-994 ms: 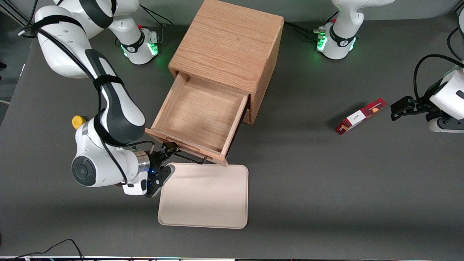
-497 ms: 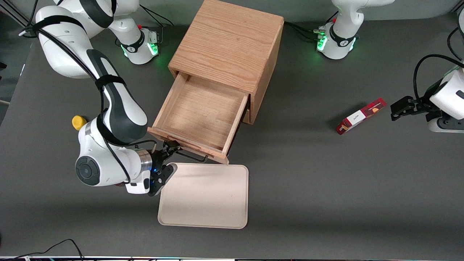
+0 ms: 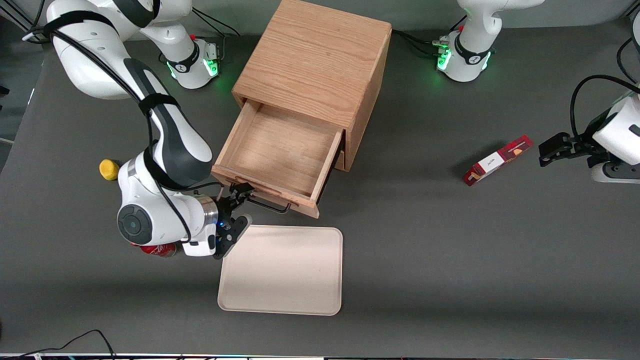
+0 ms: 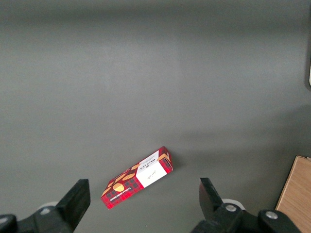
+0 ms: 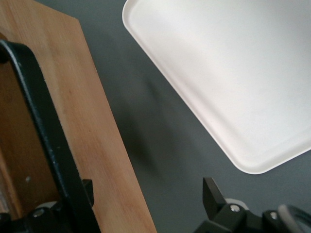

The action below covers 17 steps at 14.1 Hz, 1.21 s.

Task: Close top drawer
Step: 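Push the drawer front with the right gripper into the cabinet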

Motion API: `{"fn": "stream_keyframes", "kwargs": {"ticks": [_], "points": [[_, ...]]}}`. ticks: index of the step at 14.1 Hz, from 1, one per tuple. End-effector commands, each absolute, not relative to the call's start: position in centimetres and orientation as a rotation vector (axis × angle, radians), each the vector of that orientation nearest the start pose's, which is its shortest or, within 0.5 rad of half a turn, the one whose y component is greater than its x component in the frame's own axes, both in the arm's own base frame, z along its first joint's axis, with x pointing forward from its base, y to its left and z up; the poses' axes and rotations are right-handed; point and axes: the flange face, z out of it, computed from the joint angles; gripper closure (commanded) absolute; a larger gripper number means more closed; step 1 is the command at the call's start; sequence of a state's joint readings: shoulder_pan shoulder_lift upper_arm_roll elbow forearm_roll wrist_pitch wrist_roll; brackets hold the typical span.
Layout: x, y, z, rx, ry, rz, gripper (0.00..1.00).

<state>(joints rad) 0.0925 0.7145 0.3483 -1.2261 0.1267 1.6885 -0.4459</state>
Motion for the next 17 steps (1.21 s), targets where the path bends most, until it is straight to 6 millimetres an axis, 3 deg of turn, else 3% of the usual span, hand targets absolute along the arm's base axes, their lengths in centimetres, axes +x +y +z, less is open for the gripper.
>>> {"fn": "stream_keyframes", "kwargs": {"ticks": [1,6,17], "points": [[64.5,27.2,35.6,-2.544,-1.101,0.299,0.00],[62.6,28.9,36.1,-2.543,-1.106,0.305,0.00],[57.3,33.9,35.1,-2.559,-1.066,0.337,0.00]]}}
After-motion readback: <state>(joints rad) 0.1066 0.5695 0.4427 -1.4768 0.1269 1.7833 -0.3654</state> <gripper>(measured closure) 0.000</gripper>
